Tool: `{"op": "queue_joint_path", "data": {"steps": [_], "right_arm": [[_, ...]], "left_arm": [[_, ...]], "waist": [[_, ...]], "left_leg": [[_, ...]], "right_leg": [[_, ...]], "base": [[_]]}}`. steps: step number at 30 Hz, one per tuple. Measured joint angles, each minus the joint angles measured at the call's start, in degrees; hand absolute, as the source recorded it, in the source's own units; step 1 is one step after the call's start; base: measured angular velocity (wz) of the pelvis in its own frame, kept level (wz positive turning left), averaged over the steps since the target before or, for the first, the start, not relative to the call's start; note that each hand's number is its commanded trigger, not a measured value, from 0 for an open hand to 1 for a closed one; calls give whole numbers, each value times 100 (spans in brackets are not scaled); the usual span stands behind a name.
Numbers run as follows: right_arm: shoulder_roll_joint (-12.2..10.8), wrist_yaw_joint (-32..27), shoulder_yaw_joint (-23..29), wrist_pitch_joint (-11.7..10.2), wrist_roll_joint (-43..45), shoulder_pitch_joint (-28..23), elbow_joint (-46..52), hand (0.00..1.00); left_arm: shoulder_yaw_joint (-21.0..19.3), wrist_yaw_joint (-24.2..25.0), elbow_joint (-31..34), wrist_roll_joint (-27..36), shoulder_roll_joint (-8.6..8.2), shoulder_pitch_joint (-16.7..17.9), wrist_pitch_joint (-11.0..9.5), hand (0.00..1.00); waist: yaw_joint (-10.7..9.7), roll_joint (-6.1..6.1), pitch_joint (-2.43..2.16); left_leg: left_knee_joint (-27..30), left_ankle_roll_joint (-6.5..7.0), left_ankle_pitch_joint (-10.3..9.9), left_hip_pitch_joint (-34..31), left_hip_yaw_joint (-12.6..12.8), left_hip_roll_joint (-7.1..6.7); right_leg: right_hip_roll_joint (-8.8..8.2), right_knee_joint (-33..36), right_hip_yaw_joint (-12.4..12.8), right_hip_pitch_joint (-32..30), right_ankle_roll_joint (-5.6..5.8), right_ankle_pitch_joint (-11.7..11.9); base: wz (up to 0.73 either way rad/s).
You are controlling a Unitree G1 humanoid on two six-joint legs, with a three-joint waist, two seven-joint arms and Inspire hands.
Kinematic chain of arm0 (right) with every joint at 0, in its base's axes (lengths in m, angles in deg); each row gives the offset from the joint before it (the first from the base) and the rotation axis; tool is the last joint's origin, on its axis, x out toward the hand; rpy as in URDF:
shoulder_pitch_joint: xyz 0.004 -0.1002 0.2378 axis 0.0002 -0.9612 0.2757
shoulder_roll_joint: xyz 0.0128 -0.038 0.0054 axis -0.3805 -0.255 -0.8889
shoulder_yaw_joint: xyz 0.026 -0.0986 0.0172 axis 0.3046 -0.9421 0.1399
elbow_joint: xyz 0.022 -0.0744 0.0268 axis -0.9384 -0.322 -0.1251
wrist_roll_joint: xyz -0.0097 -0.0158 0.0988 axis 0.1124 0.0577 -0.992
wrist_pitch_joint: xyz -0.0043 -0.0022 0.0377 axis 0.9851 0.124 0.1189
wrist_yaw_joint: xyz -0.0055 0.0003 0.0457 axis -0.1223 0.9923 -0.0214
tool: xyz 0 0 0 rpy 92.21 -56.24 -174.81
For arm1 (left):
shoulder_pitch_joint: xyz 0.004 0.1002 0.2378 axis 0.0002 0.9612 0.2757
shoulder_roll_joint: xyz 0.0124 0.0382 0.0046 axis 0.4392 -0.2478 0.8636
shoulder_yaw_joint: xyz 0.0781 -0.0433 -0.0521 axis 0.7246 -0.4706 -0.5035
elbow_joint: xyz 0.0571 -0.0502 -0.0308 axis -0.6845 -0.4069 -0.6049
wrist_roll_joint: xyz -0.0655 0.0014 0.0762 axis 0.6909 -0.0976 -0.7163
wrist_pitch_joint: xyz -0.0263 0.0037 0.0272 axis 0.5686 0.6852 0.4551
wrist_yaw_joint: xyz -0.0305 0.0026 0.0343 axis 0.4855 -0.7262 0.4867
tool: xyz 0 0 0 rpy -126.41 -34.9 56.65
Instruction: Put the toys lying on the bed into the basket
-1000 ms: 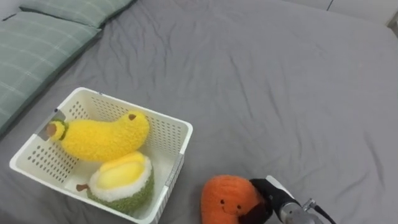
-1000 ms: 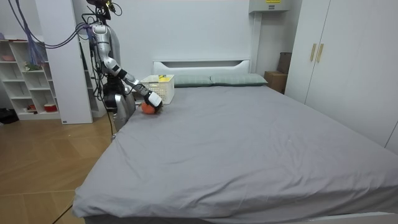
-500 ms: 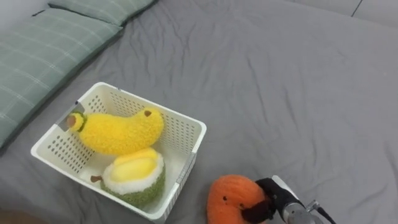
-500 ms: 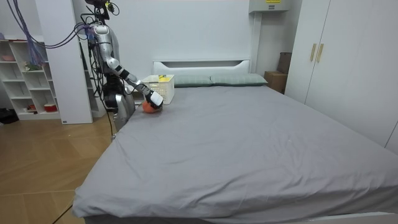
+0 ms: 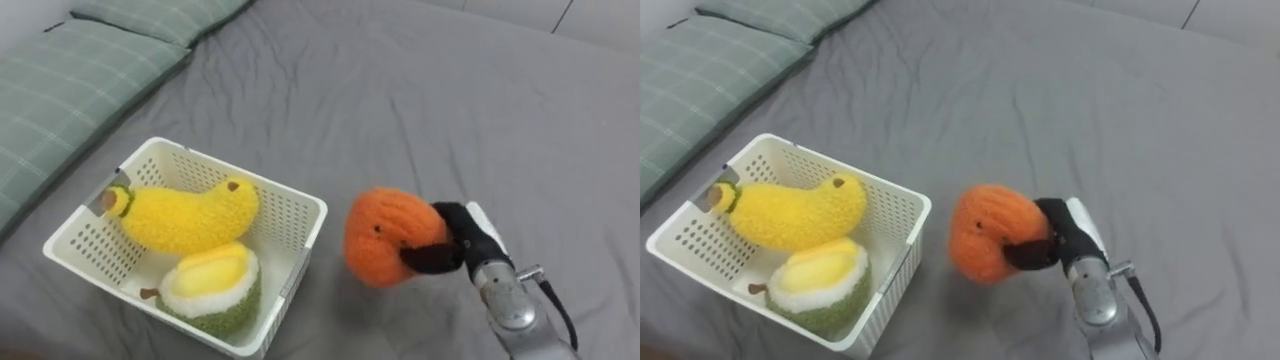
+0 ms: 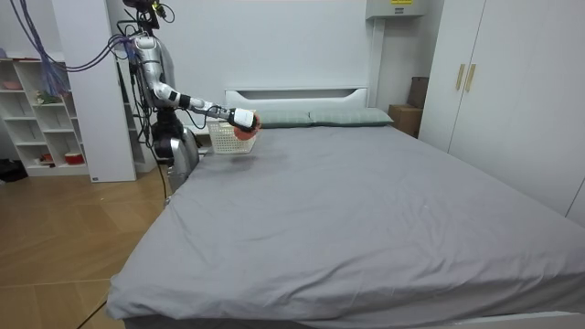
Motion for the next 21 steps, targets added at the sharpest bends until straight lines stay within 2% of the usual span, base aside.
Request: {"op": "queue_joint_path", "data": {"steps": [6,11,16,21], "right_arm": [[181,23,85,-14,-172,78,987,100],[195,68,90,15,-162,366,1423,100],[188,82,-49,31,-238,511,1799,100],[79,218,-173,33,-241,631,1852,99]], "left_arm": [[-4,43,20,0,21,-198,-33,0],[3,96,23,-1,74,-341,-32,0],[-4,98,21,-15,84,-379,-29,0],[-40,131,21,-17,84,-416,-28,0]], "waist": [[-42,-26,9],[-17,-34,11],[128,-73,12],[355,-144,45]], "left_leg": [[-27,2,-6,63,141,38],[-29,13,-16,80,230,52],[-49,19,-22,108,266,54],[-51,18,-27,96,253,58]], "right_leg": [[14,70,146,-34,-5,7],[19,83,235,-50,-12,12],[22,89,299,-58,-9,14],[27,81,292,-66,-9,14]], "base": [[-12],[-9],[-5],[0]]}}
